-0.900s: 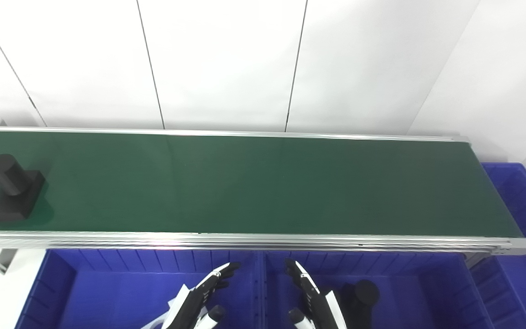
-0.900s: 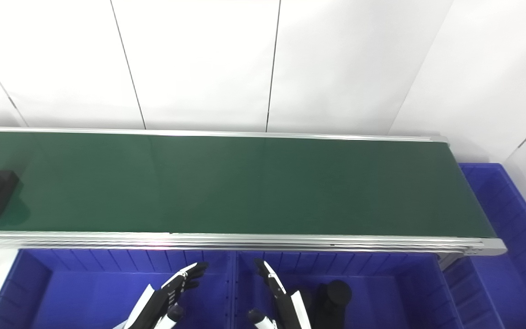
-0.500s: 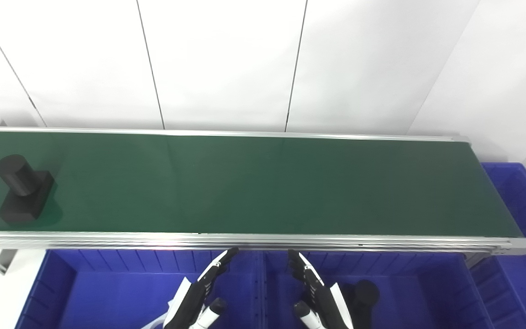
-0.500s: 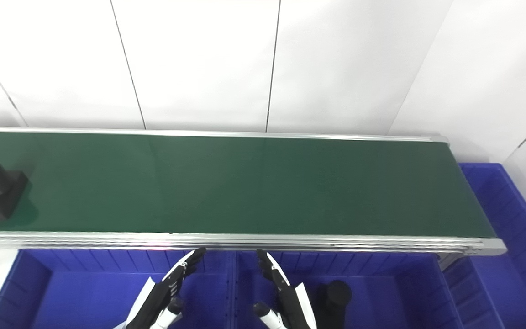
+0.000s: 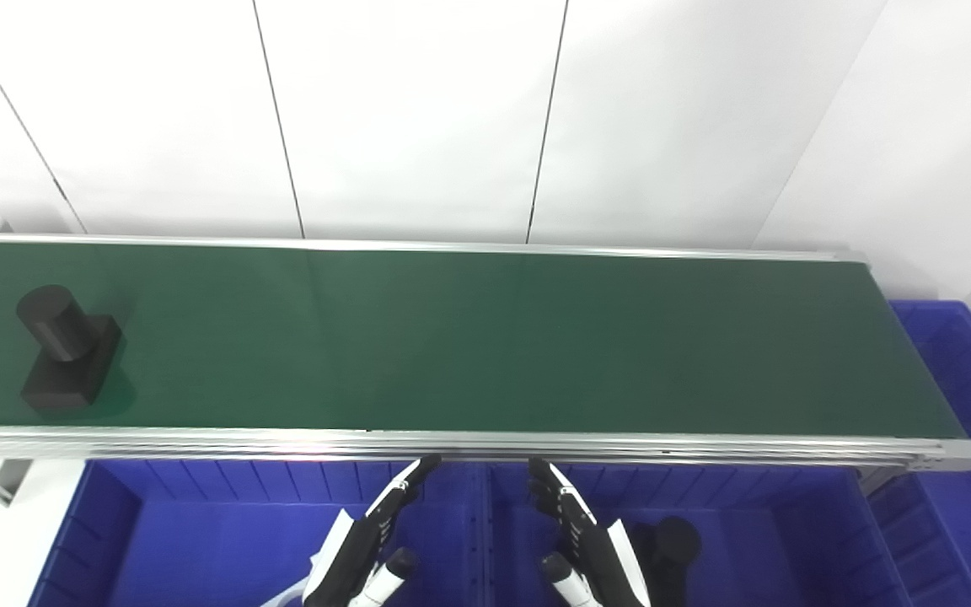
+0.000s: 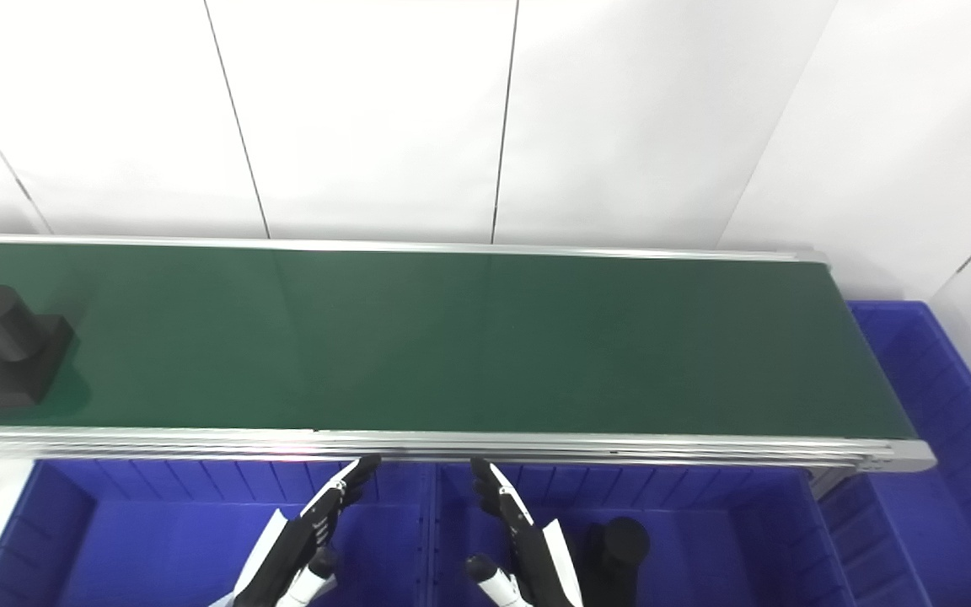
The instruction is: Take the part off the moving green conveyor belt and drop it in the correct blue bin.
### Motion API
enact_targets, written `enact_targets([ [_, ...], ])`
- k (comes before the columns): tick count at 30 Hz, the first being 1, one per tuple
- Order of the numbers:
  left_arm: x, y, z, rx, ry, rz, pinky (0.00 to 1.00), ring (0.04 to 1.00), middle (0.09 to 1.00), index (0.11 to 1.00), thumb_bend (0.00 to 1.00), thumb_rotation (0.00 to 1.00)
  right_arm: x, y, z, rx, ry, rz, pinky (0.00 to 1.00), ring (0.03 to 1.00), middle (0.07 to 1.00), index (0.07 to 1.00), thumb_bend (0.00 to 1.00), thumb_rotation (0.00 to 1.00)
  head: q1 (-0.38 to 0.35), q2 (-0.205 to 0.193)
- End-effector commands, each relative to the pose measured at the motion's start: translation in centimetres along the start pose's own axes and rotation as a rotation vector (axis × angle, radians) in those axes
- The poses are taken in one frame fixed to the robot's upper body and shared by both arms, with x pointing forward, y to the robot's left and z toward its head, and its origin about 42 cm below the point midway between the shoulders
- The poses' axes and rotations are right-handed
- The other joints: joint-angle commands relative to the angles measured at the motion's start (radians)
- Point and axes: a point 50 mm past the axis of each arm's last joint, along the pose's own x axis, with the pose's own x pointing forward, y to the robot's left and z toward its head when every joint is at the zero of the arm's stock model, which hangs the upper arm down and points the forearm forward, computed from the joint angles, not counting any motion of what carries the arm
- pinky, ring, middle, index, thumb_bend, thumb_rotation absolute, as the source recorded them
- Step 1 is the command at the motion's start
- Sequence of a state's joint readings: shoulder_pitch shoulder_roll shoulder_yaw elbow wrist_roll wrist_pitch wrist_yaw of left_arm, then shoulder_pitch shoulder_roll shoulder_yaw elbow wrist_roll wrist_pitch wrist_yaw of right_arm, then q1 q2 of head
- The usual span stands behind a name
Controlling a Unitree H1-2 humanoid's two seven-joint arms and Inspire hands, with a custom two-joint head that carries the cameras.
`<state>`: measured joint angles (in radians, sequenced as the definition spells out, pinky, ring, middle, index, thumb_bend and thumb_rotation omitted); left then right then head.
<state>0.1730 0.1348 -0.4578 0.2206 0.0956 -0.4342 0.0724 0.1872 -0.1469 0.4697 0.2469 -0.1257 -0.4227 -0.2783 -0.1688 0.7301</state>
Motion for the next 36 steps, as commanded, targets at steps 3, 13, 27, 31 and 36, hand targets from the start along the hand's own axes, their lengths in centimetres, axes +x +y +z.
enact_targets([
  [3, 0.66, 0.29, 1.19, -0.007, -0.074, 0.011, 0.96, 0.962, 0.948, 0.909, 0.87, 1.00, 0.52, -0.14, 1.36, 0.021, -0.086, -0.006, 0.86, 0.900, 0.919, 0.920, 0.88, 0.96, 0.006, 0.021],
  [13, 0.65, 0.38, 1.33, -0.003, -0.079, 0.006, 0.94, 0.952, 0.950, 0.914, 0.84, 1.00, 0.61, -0.27, 1.58, 0.029, -0.091, 0.002, 0.86, 0.898, 0.921, 0.917, 0.88, 0.96, 0.007, 0.023],
  [27, 0.77, 0.40, 1.24, -0.004, -0.077, 0.006, 0.93, 0.947, 0.944, 0.906, 0.85, 1.00, 0.68, -0.20, 1.50, 0.020, -0.090, 0.001, 0.84, 0.893, 0.920, 0.923, 0.88, 0.96, 0.007, 0.015],
  [31, 0.72, 0.45, 1.15, 0.002, -0.073, 0.006, 0.93, 0.950, 0.946, 0.907, 0.85, 1.00, 0.68, -0.15, 1.51, 0.020, -0.090, -0.001, 0.84, 0.890, 0.919, 0.921, 0.88, 0.97, 0.007, 0.014],
  [36, 0.69, 0.47, 1.09, 0.005, -0.072, 0.003, 0.94, 0.953, 0.947, 0.909, 0.84, 1.00, 0.68, -0.11, 1.44, 0.025, -0.087, 0.001, 0.85, 0.891, 0.919, 0.919, 0.88, 0.96, 0.006, 0.013],
])
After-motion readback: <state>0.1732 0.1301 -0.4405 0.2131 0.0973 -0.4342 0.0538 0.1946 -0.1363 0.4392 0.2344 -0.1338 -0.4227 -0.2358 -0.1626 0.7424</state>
